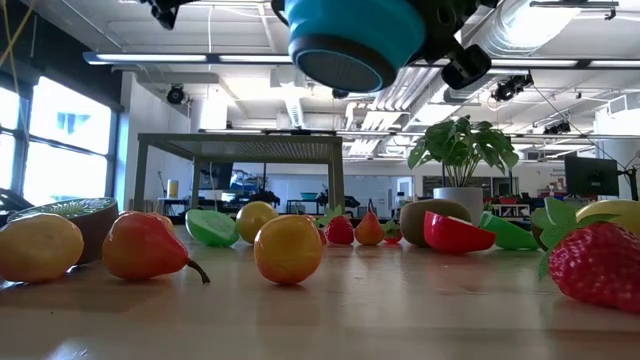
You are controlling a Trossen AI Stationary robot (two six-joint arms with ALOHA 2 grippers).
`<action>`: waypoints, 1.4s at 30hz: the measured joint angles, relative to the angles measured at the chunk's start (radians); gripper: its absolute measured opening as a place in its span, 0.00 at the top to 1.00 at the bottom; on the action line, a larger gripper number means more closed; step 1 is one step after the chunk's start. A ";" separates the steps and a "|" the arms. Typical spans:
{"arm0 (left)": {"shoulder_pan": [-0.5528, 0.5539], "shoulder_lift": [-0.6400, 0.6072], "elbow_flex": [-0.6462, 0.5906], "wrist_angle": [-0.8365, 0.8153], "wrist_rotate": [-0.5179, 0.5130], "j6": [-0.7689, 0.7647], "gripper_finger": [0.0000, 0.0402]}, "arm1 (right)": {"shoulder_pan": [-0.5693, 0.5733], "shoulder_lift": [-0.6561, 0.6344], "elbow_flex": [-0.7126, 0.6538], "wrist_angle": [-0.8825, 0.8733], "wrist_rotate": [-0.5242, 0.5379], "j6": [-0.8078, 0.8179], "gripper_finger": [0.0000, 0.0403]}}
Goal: Pick & Place Fruit
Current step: Put the strainer bowl on the shelf
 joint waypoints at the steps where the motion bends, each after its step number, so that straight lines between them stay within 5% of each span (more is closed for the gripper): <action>1: -0.024 0.020 0.021 -0.013 -0.036 0.018 1.00 | 0.000 0.000 0.000 0.000 -0.003 0.000 0.99; 7: -0.177 0.133 0.115 -0.106 -0.205 0.084 1.00 | 0.001 0.000 0.000 -0.001 -0.013 0.000 0.99; 20: -0.284 0.321 0.254 -0.303 -0.274 0.122 1.00 | 0.012 0.000 0.000 -0.078 -0.040 -0.008 0.99; 26: -0.358 0.394 0.334 -0.321 -0.389 0.223 1.00 | 0.032 0.000 0.000 -0.138 -0.061 -0.007 0.99; 34: -0.357 0.417 0.371 -0.302 -0.403 0.285 1.00 | 0.061 0.000 0.000 -0.163 -0.057 0.007 0.99; 42: -0.357 0.448 0.371 -0.248 -0.397 0.285 0.76 | 0.078 0.000 0.000 -0.163 -0.056 0.011 0.99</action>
